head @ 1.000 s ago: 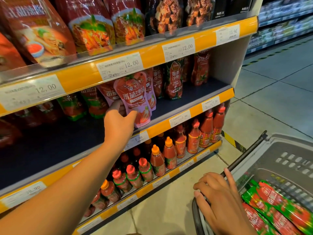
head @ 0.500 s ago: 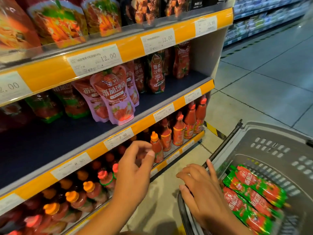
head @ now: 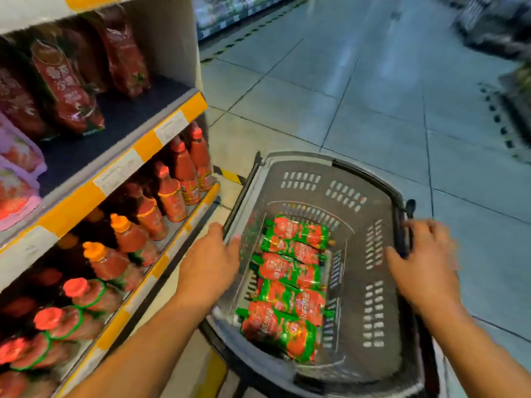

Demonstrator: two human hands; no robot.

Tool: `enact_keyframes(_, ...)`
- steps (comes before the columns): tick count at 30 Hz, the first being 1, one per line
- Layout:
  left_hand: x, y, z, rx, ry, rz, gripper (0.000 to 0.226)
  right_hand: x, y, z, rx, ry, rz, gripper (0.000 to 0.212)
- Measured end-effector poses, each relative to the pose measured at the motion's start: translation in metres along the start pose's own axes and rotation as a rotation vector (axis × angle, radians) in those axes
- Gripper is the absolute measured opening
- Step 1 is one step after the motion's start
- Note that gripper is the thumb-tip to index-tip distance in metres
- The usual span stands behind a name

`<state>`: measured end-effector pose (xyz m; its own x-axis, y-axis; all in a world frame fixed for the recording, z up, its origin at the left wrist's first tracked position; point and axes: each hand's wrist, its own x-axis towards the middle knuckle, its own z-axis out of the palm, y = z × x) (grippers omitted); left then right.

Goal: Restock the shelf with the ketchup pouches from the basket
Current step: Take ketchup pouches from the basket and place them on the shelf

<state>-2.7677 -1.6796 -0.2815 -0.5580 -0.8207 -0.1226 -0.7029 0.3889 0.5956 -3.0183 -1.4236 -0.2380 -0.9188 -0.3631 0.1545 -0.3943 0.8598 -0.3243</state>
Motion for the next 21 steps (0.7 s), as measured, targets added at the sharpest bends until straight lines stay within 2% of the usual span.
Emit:
enact_keyframes(3, -0.001, 0.001, -0.005, -0.015, 0.001, -0.005, 0.035, -0.015, 0.031, -0.003, 0.069, -0.133, 0.264, 0.079)
enact_keyframes(5, 0.0, 0.001, -0.005, 0.003, 0.008, -0.009, 0.035, -0.026, 0.03, 0.004, 0.173, -0.23, 0.365, 0.063)
enact_keyframes(6, 0.002, 0.0, -0.003, 0.007, 0.021, -0.008, 0.035, -0.031, 0.028, 0.009, 0.223, -0.238, 0.364, 0.053)
enact_keyframes(8, 0.007, 0.0, 0.001, 0.024, 0.024, -0.009, 0.035, -0.036, 0.019, 0.01, 0.316, -0.208, 0.339, 0.049)
enact_keyframes(14, 0.004, -0.004, -0.001, 0.01, 0.016, 0.002, 0.038, -0.062, 0.019, -0.004, 0.431, -0.194, 0.355, 0.051)
enact_keyframes(17, -0.013, -0.014, -0.007, 0.008, -0.007, 0.006, 0.043, -0.092, 0.019, -0.009, 0.447, -0.2, 0.404, 0.055)
enact_keyframes(21, -0.044, -0.031, -0.02, 0.037, -0.039, 0.018, 0.038, -0.135, 0.015, -0.02, 0.445, -0.213, 0.485, 0.055)
